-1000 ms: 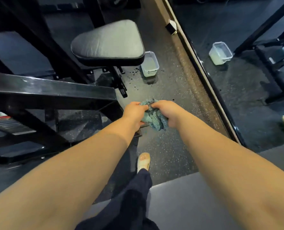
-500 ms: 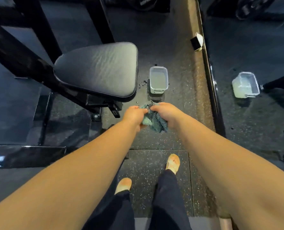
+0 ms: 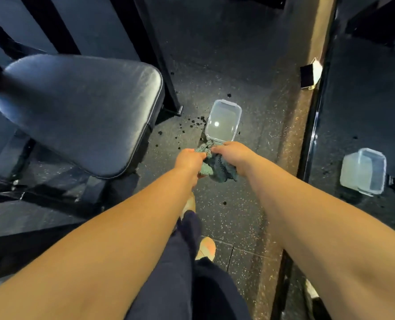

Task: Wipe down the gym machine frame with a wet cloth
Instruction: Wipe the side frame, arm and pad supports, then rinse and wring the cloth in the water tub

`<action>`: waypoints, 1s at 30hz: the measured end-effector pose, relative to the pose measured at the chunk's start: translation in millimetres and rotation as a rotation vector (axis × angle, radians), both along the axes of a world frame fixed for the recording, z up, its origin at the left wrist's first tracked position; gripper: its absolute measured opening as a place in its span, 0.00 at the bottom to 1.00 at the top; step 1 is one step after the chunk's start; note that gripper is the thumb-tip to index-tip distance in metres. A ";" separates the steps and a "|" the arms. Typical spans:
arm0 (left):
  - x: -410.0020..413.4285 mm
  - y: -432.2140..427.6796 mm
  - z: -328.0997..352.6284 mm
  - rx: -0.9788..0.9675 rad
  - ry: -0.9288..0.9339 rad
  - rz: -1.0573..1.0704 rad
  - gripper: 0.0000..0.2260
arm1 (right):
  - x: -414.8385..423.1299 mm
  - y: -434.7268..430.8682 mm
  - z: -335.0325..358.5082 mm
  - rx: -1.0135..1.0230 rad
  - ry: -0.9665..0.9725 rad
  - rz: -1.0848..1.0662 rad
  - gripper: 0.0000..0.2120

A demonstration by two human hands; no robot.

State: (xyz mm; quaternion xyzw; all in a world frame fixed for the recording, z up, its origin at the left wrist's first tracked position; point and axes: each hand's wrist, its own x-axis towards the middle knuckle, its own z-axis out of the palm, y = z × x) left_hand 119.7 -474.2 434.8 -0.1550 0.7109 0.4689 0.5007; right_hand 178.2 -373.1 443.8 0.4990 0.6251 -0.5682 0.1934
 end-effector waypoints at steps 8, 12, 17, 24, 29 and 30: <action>-47.1 80.4 -73.6 -0.094 -0.070 0.051 0.08 | -45.3 87.8 -80.7 -0.030 -0.007 0.034 0.15; -64.3 110.6 -131.0 -0.140 -0.050 0.094 0.02 | -64.8 122.8 -136.3 -0.057 -0.010 0.054 0.09; -75.1 149.7 -239.3 -0.139 -0.044 0.129 0.02 | -68.7 170.5 -250.3 -0.215 0.004 -0.068 0.13; -88.4 206.6 -398.5 -0.056 0.042 0.119 0.05 | -76.7 244.5 -423.7 -0.100 0.102 0.136 0.25; -110.1 251.8 -481.5 -0.173 0.563 -0.209 0.12 | -114.6 276.2 -507.2 0.457 0.101 0.279 0.14; -113.7 262.6 -490.7 -0.216 0.607 -0.307 0.14 | -126.6 279.7 -515.4 0.559 0.074 0.424 0.15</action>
